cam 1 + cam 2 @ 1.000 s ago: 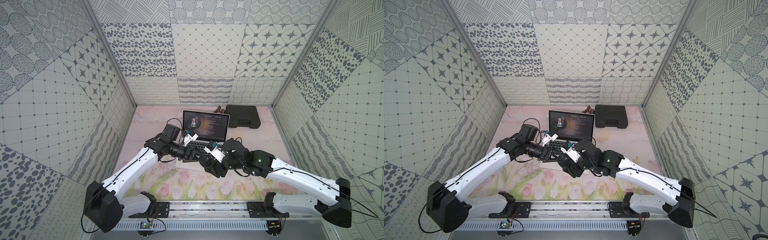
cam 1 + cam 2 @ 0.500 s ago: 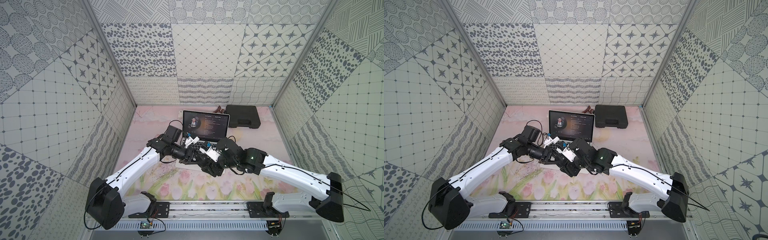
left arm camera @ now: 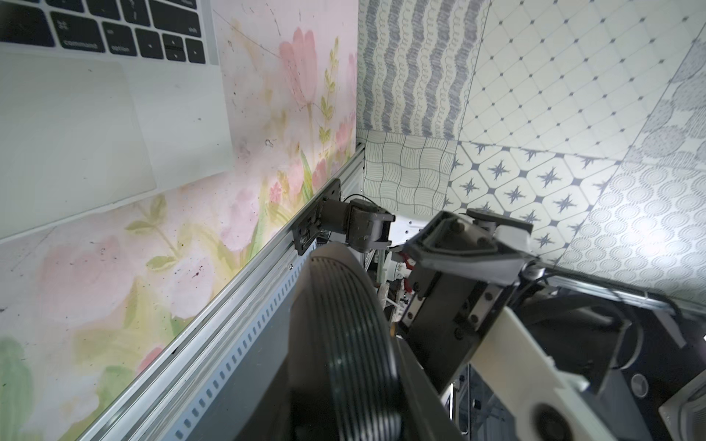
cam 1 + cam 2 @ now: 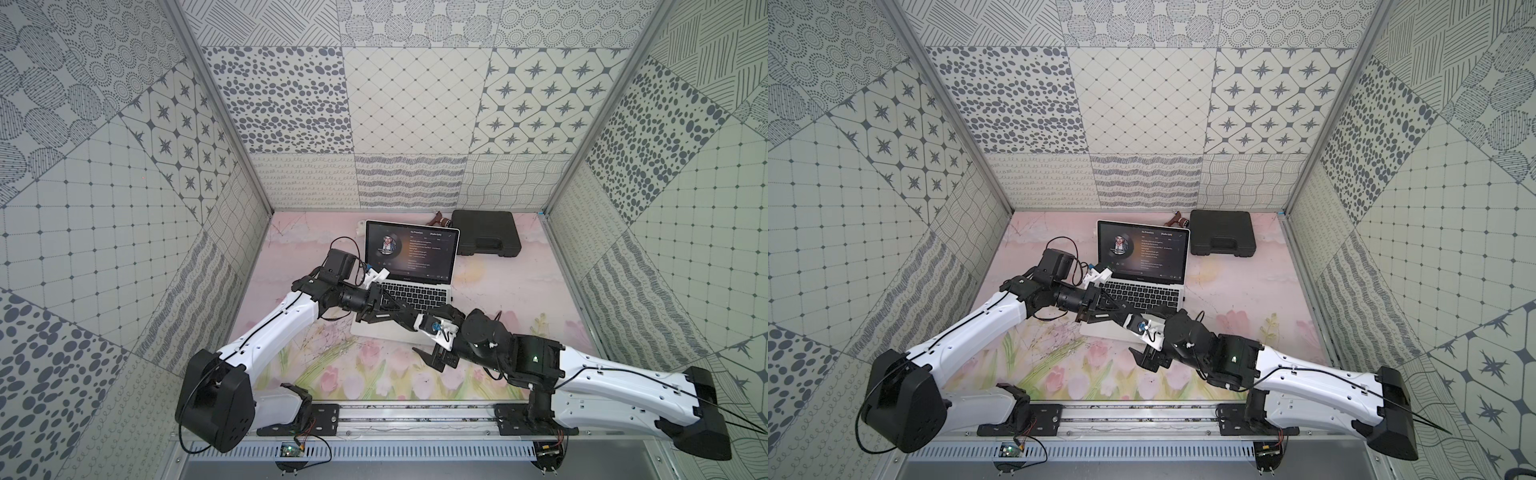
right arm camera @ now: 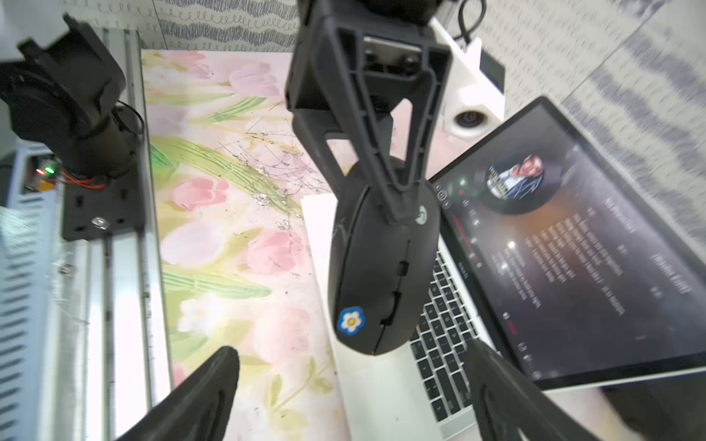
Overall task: Remove the wireless mouse receiver from the laptop
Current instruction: Adjust the mouse as needed.
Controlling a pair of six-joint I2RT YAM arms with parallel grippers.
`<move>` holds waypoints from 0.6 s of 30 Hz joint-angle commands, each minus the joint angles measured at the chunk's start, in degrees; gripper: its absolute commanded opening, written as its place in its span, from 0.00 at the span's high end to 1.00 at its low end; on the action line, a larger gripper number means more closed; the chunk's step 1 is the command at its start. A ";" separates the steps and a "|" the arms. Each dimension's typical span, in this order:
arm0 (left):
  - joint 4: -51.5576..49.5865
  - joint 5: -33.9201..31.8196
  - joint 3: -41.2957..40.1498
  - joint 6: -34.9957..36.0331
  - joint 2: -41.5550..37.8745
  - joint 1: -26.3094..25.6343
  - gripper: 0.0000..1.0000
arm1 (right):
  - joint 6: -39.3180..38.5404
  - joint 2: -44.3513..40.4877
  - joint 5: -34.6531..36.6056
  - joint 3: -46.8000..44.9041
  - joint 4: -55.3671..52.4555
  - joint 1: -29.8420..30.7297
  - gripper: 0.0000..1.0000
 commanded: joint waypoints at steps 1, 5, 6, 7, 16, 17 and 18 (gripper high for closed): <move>19.04 4.84 -3.48 -22.87 -0.25 2.78 0.90 | -18.41 0.56 13.00 -6.39 18.80 4.34 0.03; 24.81 5.71 -5.07 -30.56 -0.42 2.44 0.92 | -26.77 3.33 18.60 -9.71 33.87 5.82 0.04; 25.74 5.94 -5.43 -32.22 -0.53 2.33 0.92 | -28.48 4.08 18.47 -10.28 36.90 5.82 0.05; 26.26 6.19 -5.51 -33.22 -0.57 2.17 0.92 | -29.74 5.10 18.89 -10.52 39.41 5.82 0.06; 23.69 7.37 -5.63 -33.52 -2.31 1.18 0.93 | -28.16 13.57 17.50 -7.31 46.00 2.29 0.24; 23.35 7.46 -5.82 -33.24 -2.60 1.18 0.93 | -27.97 13.76 16.87 -7.14 45.93 1.90 0.31; 22.46 7.48 -5.81 -32.68 -2.71 1.18 0.93 | -27.71 13.90 16.96 -6.88 46.15 1.74 0.41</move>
